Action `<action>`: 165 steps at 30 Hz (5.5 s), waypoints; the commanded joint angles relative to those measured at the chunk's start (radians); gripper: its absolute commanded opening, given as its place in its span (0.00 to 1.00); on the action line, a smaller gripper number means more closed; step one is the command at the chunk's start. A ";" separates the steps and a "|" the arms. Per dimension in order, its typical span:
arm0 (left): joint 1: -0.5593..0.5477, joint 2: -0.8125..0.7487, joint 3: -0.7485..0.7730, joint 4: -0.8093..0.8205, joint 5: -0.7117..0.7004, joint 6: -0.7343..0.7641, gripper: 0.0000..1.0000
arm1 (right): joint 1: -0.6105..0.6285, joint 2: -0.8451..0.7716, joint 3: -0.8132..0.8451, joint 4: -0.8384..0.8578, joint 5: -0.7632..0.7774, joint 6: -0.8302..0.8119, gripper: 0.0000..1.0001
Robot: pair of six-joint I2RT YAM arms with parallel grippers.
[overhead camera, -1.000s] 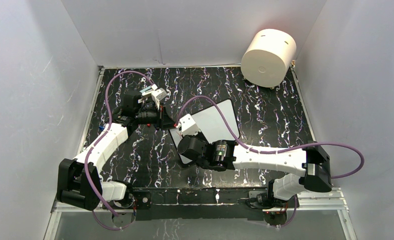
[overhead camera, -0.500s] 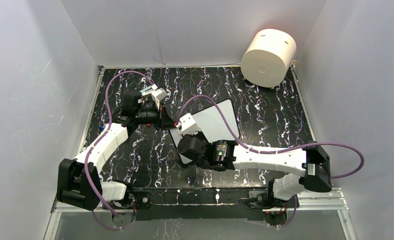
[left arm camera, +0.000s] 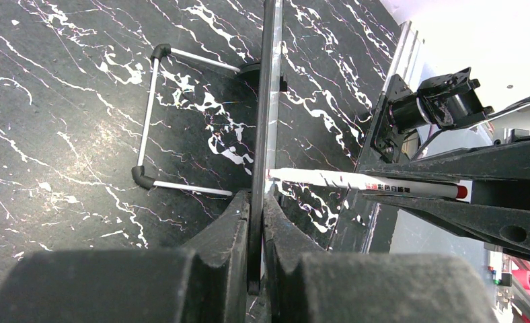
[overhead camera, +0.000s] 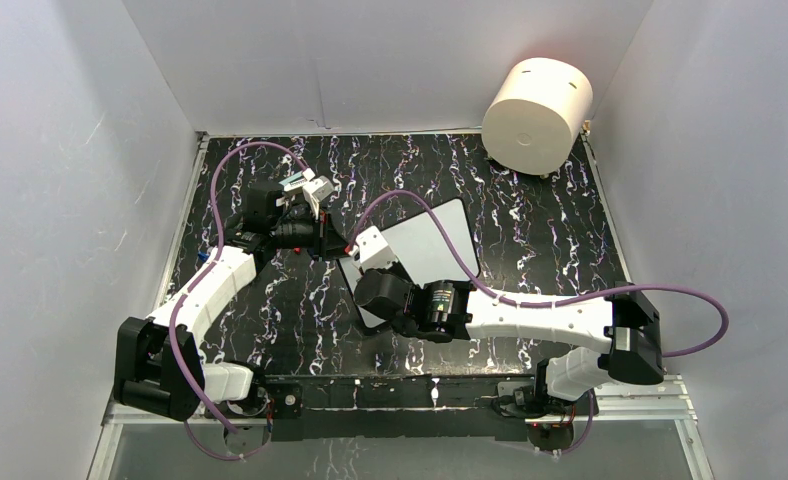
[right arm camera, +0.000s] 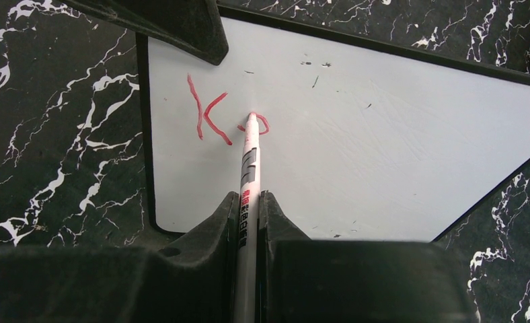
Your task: Write a sentence on the whiteboard
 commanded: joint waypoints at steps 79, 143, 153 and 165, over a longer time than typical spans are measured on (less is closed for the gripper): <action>-0.018 0.029 0.001 -0.082 -0.078 0.024 0.00 | -0.041 -0.054 -0.059 -0.011 0.019 0.053 0.00; -0.024 0.041 0.006 -0.092 -0.086 0.028 0.00 | -0.046 -0.068 -0.081 -0.010 -0.048 0.011 0.00; -0.023 0.040 0.006 -0.093 -0.088 0.030 0.00 | -0.046 -0.053 -0.076 -0.051 -0.021 0.031 0.00; -0.024 0.041 0.006 -0.094 -0.087 0.032 0.00 | -0.047 -0.066 -0.074 -0.070 0.041 0.057 0.00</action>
